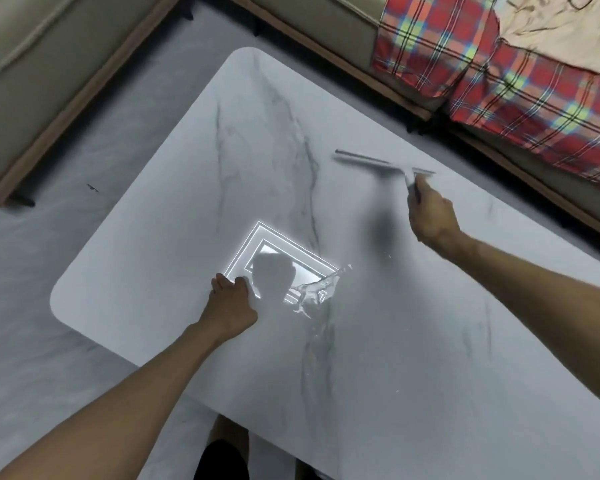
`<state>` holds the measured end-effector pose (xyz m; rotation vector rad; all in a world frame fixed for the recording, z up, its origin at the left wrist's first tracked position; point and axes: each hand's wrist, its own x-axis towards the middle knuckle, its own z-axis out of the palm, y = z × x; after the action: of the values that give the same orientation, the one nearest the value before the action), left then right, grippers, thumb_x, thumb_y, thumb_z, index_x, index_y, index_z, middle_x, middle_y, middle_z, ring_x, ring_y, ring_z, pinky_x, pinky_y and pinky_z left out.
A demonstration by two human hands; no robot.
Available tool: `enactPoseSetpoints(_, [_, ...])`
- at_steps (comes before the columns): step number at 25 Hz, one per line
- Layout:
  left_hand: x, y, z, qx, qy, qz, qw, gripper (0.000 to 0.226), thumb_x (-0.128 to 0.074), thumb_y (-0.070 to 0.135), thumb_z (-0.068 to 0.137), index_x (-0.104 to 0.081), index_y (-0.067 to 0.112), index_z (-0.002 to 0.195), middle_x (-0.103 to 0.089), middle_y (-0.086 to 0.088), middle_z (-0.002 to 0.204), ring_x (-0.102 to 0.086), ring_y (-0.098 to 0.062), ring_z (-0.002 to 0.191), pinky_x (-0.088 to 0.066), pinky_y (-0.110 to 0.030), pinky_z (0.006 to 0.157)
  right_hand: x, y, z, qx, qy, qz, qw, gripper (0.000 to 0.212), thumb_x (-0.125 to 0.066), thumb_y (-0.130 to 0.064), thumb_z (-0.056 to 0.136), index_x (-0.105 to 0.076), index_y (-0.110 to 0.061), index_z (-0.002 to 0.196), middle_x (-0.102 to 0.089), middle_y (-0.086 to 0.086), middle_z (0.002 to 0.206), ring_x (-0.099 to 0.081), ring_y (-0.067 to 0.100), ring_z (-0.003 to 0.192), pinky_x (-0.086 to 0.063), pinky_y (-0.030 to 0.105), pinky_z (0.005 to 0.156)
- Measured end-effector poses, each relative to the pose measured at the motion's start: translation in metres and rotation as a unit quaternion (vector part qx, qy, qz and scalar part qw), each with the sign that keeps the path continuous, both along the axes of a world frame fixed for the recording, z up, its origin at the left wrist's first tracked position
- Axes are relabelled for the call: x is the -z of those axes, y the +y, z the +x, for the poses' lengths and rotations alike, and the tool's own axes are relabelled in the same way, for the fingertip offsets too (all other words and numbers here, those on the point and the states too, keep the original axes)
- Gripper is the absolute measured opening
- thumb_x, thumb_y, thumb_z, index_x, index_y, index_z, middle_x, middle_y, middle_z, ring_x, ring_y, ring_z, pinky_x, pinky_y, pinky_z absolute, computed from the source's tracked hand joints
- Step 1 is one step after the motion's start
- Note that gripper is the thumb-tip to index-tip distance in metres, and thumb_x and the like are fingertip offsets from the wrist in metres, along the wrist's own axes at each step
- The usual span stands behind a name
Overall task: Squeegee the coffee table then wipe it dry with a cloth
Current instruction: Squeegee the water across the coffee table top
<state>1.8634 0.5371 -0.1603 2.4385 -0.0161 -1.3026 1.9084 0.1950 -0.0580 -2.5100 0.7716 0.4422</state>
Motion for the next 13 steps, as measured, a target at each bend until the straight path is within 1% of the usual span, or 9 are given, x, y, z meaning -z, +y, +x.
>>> enactPoseSetpoints(1, [0.001, -0.001, 0.001, -0.004, 0.007, -0.001, 1.000, 0.037, -0.046, 0.012, 0.075, -0.039, 0.008, 0.111, -0.015, -0.035, 0.148, -0.020, -0.049, 0.138, -0.031, -0.047, 0.112, 0.006, 0.001, 0.025, 0.037, -0.003, 0.002, 0.999, 0.007, -0.028, -0.021, 0.103, -0.034, -0.019, 0.103, -0.060, 0.026, 0.108, -0.059, 0.040, 0.088, -0.052, 0.049, 0.077])
enactPoseSetpoints(2, [0.002, -0.001, 0.002, -0.007, 0.012, -0.002, 1.000, 0.036, -0.046, 0.012, 0.075, -0.039, 0.009, 0.110, -0.013, -0.036, 0.148, -0.017, -0.050, 0.140, -0.030, -0.047, 0.113, 0.012, 0.003, 0.045, 0.074, -0.001, 0.008, 0.997, 0.005, -0.028, -0.017, 0.101, -0.032, -0.020, 0.102, -0.058, 0.025, 0.106, -0.057, 0.037, 0.083, -0.052, 0.043, 0.066])
enactPoseSetpoints(3, [0.003, -0.002, 0.004, -0.007, 0.014, -0.003, 1.000, 0.037, -0.047, 0.013, 0.076, -0.038, 0.009, 0.112, -0.009, -0.039, 0.149, -0.010, -0.051, 0.142, -0.027, -0.046, 0.115, 0.018, 0.006, 0.058, 0.099, 0.009, 0.014, 0.995, 0.009, -0.028, -0.013, 0.099, -0.031, -0.021, 0.102, -0.055, 0.021, 0.103, -0.055, 0.034, 0.078, -0.049, 0.037, 0.058])
enactPoseSetpoints(4, [0.004, -0.004, 0.005, -0.007, 0.019, -0.003, 1.000, 0.040, -0.047, 0.013, 0.077, -0.038, 0.008, 0.116, -0.004, -0.040, 0.150, -0.001, -0.051, 0.144, -0.023, -0.046, 0.117, 0.024, 0.011, 0.064, 0.106, 0.022, 0.014, 0.994, 0.013, -0.028, -0.011, 0.098, -0.030, -0.022, 0.104, -0.052, 0.019, 0.100, -0.053, 0.033, 0.077, -0.047, 0.034, 0.056])
enactPoseSetpoints(6, [0.005, -0.007, 0.006, -0.010, 0.027, -0.003, 1.000, 0.051, -0.048, 0.012, 0.078, -0.035, 0.005, 0.127, 0.005, -0.042, 0.151, 0.012, -0.050, 0.144, -0.015, -0.046, 0.120, 0.034, 0.022, 0.051, 0.054, 0.030, -0.013, 0.998, 0.017, -0.028, -0.009, 0.098, -0.034, -0.017, 0.112, -0.054, 0.020, 0.101, -0.055, 0.037, 0.085, -0.048, 0.041, 0.070])
enactPoseSetpoints(7, [0.004, -0.009, 0.006, -0.008, 0.031, -0.001, 0.999, 0.056, -0.048, 0.012, 0.079, -0.032, 0.004, 0.132, 0.006, -0.043, 0.151, 0.013, -0.052, 0.143, -0.012, -0.046, 0.120, 0.035, 0.029, 0.032, 0.009, 0.027, -0.024, 0.999, 0.026, -0.028, -0.011, 0.100, -0.038, -0.012, 0.124, -0.058, 0.023, 0.104, -0.056, 0.041, 0.091, -0.046, 0.045, 0.076])
enactPoseSetpoints(8, [0.003, -0.010, 0.007, -0.007, 0.035, 0.002, 0.999, 0.060, -0.048, 0.011, 0.079, -0.030, 0.003, 0.135, 0.005, -0.044, 0.150, 0.013, -0.053, 0.143, -0.010, -0.046, 0.121, 0.035, 0.035, 0.009, -0.036, 0.027, -0.024, 0.999, 0.036, -0.029, -0.014, 0.101, -0.035, -0.011, 0.137, -0.061, 0.024, 0.106, -0.057, 0.045, 0.095, -0.045, 0.045, 0.078])
enactPoseSetpoints(10, [0.000, -0.010, 0.009, -0.011, 0.042, 0.002, 0.999, 0.061, -0.048, 0.011, 0.079, -0.029, 0.002, 0.136, 0.005, -0.044, 0.150, 0.012, -0.054, 0.143, -0.010, -0.047, 0.121, 0.030, 0.046, -0.045, -0.107, 0.046, -0.008, 0.993, 0.048, -0.033, -0.017, 0.101, -0.025, -0.019, 0.149, -0.064, 0.023, 0.100, -0.059, 0.045, 0.091, -0.045, 0.044, 0.075])
enactPoseSetpoints(13, [-0.003, -0.009, 0.011, -0.010, 0.054, 0.000, 0.998, 0.061, -0.046, 0.012, 0.079, -0.029, 0.003, 0.137, 0.008, -0.043, 0.151, 0.013, -0.052, 0.143, -0.012, -0.047, 0.120, 0.012, 0.049, -0.120, -0.180, 0.108, -0.011, 0.978, 0.056, -0.034, -0.020, 0.101, -0.016, -0.029, 0.153, -0.061, 0.014, 0.085, -0.060, 0.038, 0.076, -0.048, 0.039, 0.066])
